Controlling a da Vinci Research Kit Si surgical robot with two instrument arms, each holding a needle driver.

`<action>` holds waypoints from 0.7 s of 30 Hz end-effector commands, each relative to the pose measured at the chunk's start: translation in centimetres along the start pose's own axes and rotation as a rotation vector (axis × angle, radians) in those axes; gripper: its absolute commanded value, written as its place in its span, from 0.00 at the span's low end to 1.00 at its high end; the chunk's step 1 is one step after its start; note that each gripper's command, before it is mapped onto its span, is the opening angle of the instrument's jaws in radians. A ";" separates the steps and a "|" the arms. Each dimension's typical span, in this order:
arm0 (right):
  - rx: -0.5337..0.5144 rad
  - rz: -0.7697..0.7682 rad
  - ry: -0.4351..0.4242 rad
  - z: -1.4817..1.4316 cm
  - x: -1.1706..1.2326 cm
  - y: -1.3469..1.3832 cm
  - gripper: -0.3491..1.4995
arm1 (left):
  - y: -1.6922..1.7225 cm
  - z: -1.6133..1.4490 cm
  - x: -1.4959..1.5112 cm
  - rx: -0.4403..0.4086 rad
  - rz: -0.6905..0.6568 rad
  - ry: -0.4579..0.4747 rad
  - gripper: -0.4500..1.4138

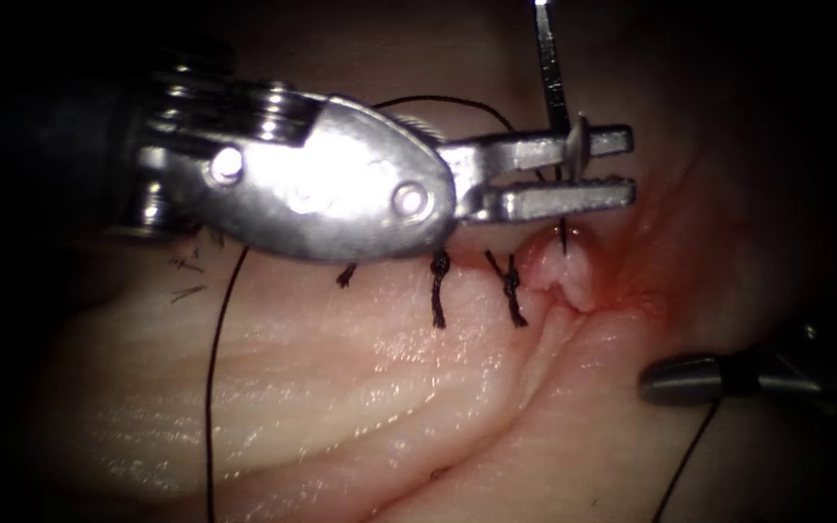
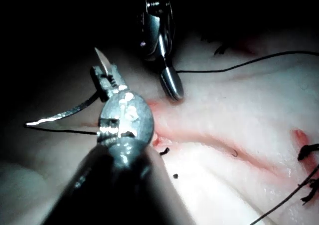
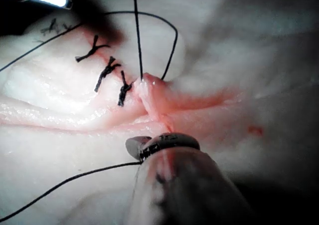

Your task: Wound Closure

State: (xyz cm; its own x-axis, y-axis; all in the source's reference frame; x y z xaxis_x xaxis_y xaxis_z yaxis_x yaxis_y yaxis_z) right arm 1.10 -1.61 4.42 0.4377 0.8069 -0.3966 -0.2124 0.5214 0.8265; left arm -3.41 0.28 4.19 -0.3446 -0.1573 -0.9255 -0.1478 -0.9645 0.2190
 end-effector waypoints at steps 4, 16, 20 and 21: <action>0.053 0.103 0.123 -0.21 0.15 0.19 0.42 | 0.27 0.19 -0.15 0.014 0.073 -0.022 0.00; 0.183 0.350 0.289 -0.04 0.61 0.30 0.57 | 1.19 0.39 -0.64 -0.032 0.375 -0.107 0.00; 0.209 0.353 0.292 0.14 0.68 0.27 0.60 | 1.25 0.39 -0.61 -0.032 0.412 -0.105 0.00; 0.216 0.356 0.292 0.18 0.70 0.27 0.62 | 1.25 0.39 -0.60 -0.035 0.417 -0.100 0.00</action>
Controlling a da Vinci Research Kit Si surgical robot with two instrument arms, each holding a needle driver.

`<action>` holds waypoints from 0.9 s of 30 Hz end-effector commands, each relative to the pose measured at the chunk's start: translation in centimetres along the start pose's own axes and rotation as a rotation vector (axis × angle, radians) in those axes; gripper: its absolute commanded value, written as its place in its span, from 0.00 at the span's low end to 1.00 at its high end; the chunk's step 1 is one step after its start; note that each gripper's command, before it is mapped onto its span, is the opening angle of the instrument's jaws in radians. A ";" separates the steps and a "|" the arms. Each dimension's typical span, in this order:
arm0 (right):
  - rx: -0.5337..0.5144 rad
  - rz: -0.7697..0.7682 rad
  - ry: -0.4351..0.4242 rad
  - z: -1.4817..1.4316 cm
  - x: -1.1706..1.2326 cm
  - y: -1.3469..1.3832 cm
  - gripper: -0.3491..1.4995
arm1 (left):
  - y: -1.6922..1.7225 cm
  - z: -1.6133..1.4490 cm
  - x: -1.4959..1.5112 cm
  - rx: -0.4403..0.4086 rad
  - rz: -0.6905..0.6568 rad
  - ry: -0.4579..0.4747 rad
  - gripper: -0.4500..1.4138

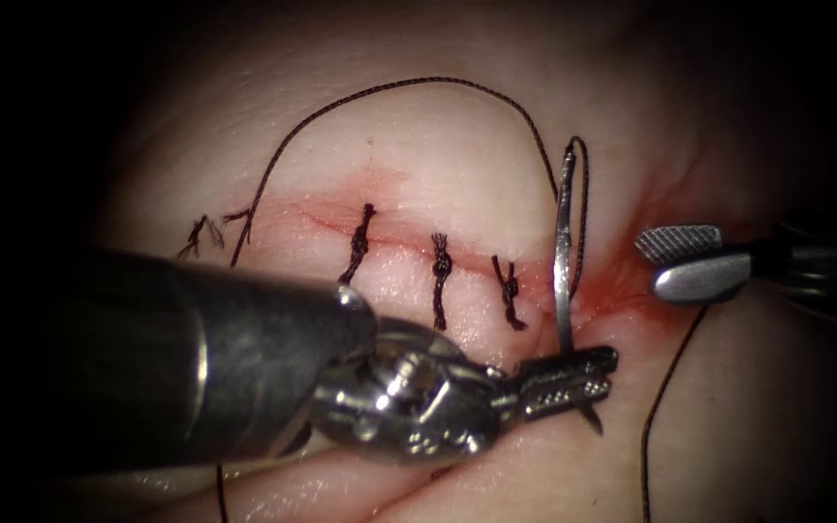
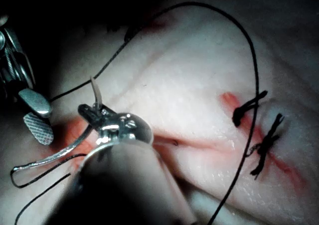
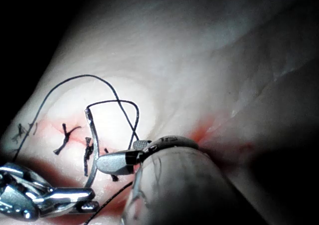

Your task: Wound Closure

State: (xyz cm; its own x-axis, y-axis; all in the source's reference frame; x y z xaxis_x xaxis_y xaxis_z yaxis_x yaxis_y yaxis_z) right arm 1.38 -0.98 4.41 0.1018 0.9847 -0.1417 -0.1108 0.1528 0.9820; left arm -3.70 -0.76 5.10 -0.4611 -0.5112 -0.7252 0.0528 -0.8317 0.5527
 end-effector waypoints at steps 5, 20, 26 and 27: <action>0.034 0.008 -0.007 0.29 0.06 -0.04 0.65 | 0.01 0.07 0.02 0.000 0.009 0.015 0.00; 0.040 0.005 0.007 0.48 0.09 -0.06 0.57 | 0.00 0.12 0.07 -0.001 0.007 0.021 0.00; -0.003 0.007 0.036 0.49 0.06 -0.05 0.00 | 0.00 0.13 0.08 -0.003 0.007 0.019 0.00; -0.030 -0.008 0.035 0.50 0.03 -0.03 0.00 | -0.01 0.13 0.08 0.002 0.005 0.021 0.00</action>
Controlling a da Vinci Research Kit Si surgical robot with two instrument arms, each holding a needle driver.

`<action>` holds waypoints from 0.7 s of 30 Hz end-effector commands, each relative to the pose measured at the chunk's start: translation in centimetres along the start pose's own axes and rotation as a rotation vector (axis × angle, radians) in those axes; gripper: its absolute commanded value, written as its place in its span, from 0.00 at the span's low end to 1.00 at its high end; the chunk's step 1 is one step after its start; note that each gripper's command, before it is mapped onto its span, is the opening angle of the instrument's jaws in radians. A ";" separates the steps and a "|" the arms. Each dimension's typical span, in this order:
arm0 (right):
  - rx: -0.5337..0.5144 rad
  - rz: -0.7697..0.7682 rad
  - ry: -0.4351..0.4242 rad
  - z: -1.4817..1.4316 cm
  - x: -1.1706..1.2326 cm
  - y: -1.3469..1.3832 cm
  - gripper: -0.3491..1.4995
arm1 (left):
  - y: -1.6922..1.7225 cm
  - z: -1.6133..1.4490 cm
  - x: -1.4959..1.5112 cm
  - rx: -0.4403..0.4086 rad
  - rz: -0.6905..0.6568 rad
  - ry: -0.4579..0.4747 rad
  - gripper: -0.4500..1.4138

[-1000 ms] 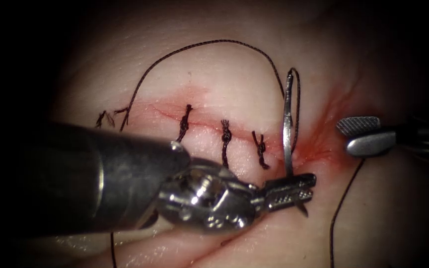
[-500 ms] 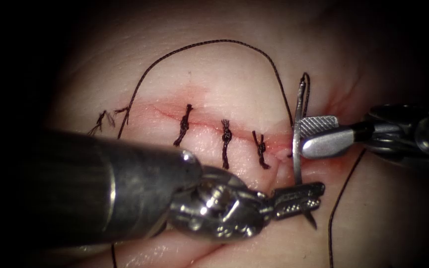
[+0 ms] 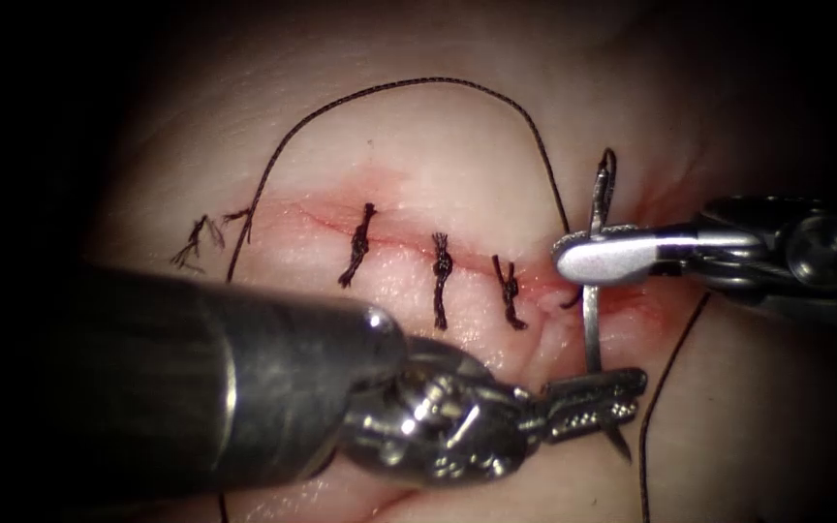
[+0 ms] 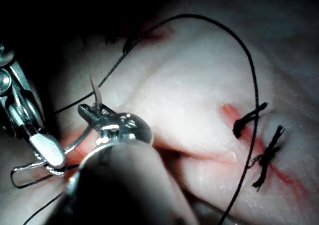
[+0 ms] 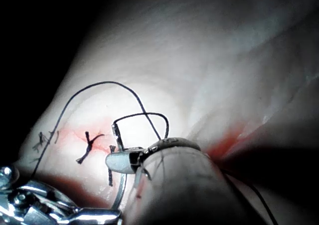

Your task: Wound Closure

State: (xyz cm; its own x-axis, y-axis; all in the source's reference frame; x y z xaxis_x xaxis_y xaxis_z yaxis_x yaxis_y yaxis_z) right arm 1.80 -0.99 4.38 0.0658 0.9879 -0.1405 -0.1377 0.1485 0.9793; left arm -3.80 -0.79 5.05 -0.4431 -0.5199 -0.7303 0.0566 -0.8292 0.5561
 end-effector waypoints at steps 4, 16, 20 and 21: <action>-0.007 -0.054 0.008 0.07 -0.04 0.10 0.00 | -0.02 0.07 -0.01 0.006 -0.003 0.002 0.14; -0.038 -0.192 0.160 -0.40 0.04 0.26 0.00 | -0.28 -0.24 -0.08 0.078 -0.455 0.027 0.73; -0.086 -0.274 0.217 -0.47 0.04 0.27 0.00 | -0.31 -0.16 -0.31 -0.042 -0.565 0.003 0.17; -0.094 -0.289 0.222 -0.47 0.05 0.26 0.00 | -0.31 -0.11 -0.37 -0.071 -0.589 -0.004 0.05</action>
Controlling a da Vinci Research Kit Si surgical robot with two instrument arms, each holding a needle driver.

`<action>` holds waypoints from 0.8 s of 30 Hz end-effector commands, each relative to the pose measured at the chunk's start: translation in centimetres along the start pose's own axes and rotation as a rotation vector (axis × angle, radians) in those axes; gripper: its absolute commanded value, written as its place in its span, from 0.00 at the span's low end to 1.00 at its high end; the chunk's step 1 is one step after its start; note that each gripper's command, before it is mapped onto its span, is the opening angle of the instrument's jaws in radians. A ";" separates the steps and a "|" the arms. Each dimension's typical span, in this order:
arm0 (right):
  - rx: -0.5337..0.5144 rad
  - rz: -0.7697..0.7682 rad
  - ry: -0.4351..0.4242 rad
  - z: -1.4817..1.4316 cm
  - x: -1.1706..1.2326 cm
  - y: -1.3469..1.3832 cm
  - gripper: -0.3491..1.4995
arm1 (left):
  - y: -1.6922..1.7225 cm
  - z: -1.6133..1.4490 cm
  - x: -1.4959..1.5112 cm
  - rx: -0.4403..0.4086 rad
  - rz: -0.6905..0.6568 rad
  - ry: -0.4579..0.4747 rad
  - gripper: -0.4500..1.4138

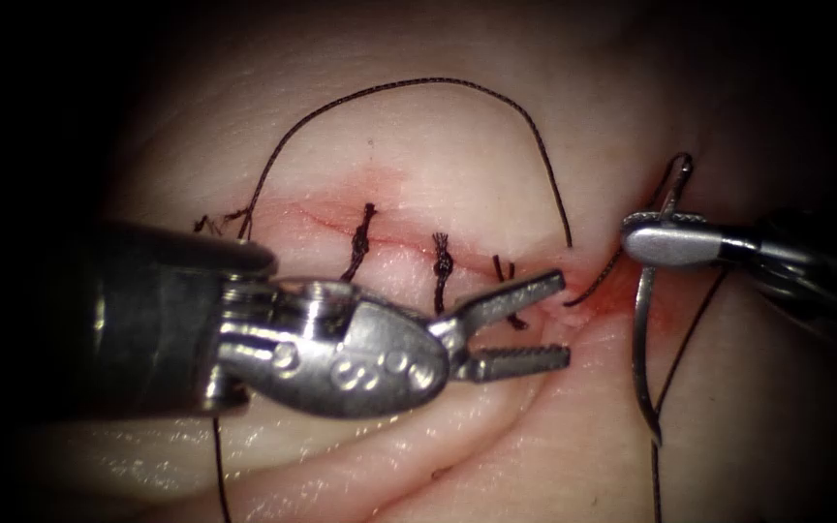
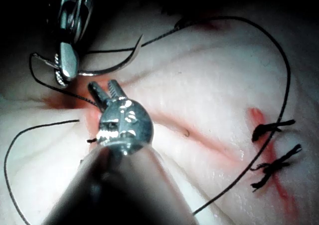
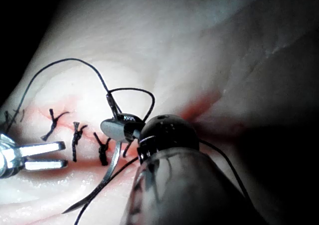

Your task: Wound Closure

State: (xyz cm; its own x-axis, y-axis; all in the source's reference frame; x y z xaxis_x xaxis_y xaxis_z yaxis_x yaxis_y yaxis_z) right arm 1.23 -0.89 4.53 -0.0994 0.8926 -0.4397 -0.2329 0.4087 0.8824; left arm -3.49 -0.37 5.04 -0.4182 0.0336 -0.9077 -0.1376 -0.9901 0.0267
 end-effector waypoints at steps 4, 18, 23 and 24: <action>-0.032 -0.097 0.028 0.06 0.05 -0.01 0.00 | 0.01 0.32 -0.25 -0.112 -0.078 -0.118 0.00; -0.060 -0.227 0.040 0.14 0.06 -0.09 0.00 | 0.06 0.77 -0.75 -0.344 -0.092 -0.486 0.00; -0.065 -0.289 0.046 0.14 0.02 -0.11 0.00 | -0.14 0.79 -0.88 -0.284 -0.067 -0.571 0.00; -0.066 -0.296 0.046 0.15 0.01 -0.11 0.00 | -0.17 0.79 -0.90 -0.281 -0.067 -0.574 0.00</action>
State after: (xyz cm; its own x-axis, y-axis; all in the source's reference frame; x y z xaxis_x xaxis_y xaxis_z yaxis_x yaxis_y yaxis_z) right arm 1.34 -0.92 4.40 -0.0557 0.7216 -0.6901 -0.3237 0.6407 0.6962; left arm -3.75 -0.12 6.15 -0.8433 0.0874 -0.5304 0.0274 -0.9784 -0.2049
